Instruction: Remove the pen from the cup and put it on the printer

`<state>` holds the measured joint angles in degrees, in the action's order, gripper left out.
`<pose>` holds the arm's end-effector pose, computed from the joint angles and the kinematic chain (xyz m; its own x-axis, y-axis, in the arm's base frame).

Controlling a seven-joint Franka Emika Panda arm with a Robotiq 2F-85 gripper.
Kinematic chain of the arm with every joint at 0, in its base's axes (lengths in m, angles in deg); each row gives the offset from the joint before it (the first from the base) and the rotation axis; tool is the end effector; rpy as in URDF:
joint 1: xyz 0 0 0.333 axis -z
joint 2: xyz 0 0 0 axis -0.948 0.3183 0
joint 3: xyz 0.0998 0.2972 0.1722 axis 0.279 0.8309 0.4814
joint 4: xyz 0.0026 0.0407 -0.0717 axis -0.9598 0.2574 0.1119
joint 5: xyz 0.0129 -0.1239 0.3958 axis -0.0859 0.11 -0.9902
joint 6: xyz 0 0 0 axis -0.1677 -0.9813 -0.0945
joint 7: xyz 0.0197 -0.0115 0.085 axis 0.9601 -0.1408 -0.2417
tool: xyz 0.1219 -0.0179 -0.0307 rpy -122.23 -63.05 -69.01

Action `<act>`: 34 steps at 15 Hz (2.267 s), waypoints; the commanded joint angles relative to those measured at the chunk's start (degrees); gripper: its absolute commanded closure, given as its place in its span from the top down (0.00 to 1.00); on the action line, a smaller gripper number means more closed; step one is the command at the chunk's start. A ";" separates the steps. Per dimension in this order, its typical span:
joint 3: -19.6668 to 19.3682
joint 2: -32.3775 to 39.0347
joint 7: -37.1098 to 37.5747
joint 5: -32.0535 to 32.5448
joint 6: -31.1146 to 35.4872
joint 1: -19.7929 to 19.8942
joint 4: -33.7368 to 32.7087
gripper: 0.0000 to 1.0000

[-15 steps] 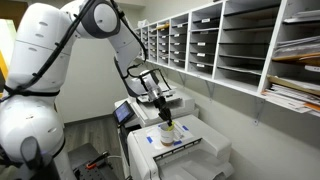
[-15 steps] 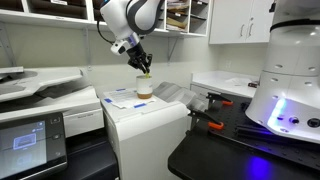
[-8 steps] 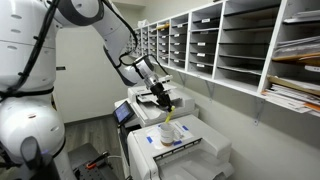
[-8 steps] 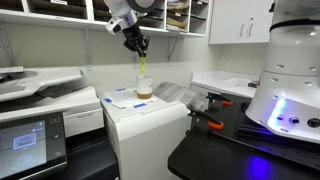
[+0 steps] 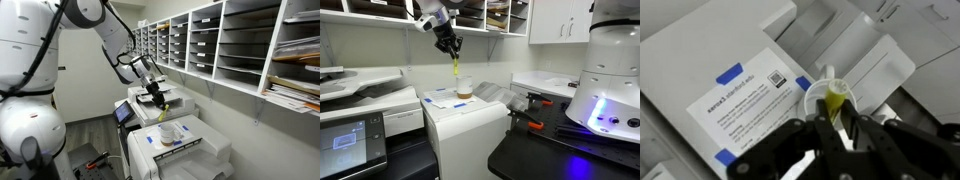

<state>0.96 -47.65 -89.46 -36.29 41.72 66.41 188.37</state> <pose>0.5718 0.0909 0.2955 -0.4134 0.7103 -0.5697 0.9030 0.4002 -0.1562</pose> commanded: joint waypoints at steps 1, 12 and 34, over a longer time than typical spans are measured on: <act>1.42 5.72 -8.28 -4.46 0.12 -0.12 -5.49 0.05; 2.46 23.13 -35.25 -14.91 -6.83 -0.16 -20.66 0.05; -1.67 14.65 -9.06 -12.93 -4.40 -2.36 -13.65 1.00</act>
<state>0.18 -28.71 -103.68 -50.37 36.64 64.71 170.13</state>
